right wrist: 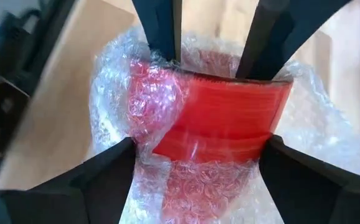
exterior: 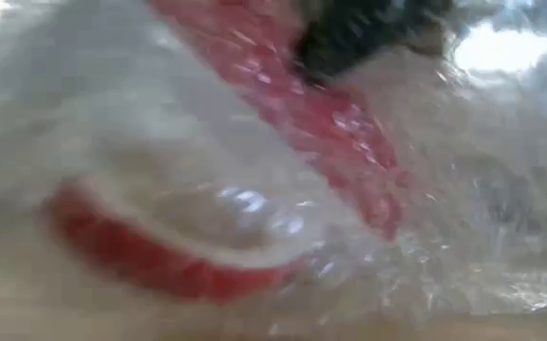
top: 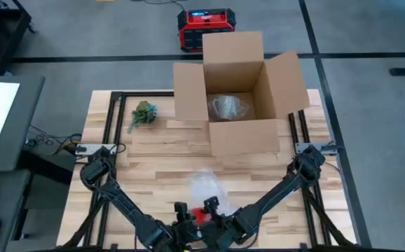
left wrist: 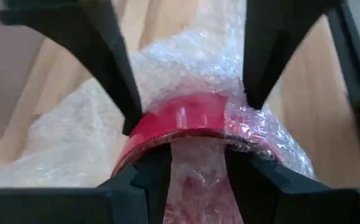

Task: Wrap mug
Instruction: Wrap the red mug with the transparent bubble wrap

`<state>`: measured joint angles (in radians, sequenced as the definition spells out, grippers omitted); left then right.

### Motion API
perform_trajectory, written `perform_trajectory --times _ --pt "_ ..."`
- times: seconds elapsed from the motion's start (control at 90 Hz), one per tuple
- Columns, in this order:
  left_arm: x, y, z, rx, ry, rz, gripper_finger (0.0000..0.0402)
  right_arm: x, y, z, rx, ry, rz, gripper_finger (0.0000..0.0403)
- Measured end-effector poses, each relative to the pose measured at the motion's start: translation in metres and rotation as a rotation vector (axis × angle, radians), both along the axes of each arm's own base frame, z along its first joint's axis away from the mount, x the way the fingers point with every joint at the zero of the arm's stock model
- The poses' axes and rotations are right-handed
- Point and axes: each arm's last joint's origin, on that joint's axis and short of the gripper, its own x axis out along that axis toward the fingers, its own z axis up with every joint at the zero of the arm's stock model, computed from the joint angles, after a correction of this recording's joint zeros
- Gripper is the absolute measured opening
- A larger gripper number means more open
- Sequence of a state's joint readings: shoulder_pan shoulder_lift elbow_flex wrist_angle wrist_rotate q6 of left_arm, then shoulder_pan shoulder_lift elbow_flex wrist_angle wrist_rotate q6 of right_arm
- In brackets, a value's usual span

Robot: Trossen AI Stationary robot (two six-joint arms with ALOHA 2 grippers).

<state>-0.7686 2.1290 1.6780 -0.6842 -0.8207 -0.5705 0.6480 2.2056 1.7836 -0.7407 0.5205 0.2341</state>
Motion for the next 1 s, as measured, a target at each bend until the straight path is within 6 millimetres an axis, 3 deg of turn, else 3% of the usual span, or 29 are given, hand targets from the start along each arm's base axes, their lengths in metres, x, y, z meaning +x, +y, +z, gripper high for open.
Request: perform_trajectory --times 0.4,0.567,0.756,1.0 --pt "0.040 0.041 0.009 -0.095 0.094 -0.018 0.0132 -0.083 -0.029 0.001 0.082 -0.182 -0.219 0.0310" --pt "0.051 0.056 0.009 -0.100 0.107 -0.012 0.0132 -0.112 -0.037 0.012 0.080 -0.254 -0.334 0.0310" --pt "0.063 0.070 0.017 -0.144 0.118 -0.010 0.0132 -0.127 -0.050 0.023 0.102 -0.285 -0.544 0.0310" --pt "0.079 0.079 0.045 -0.129 0.074 -0.056 0.0132 -0.139 -0.064 0.015 0.087 -0.248 -0.734 0.0310"
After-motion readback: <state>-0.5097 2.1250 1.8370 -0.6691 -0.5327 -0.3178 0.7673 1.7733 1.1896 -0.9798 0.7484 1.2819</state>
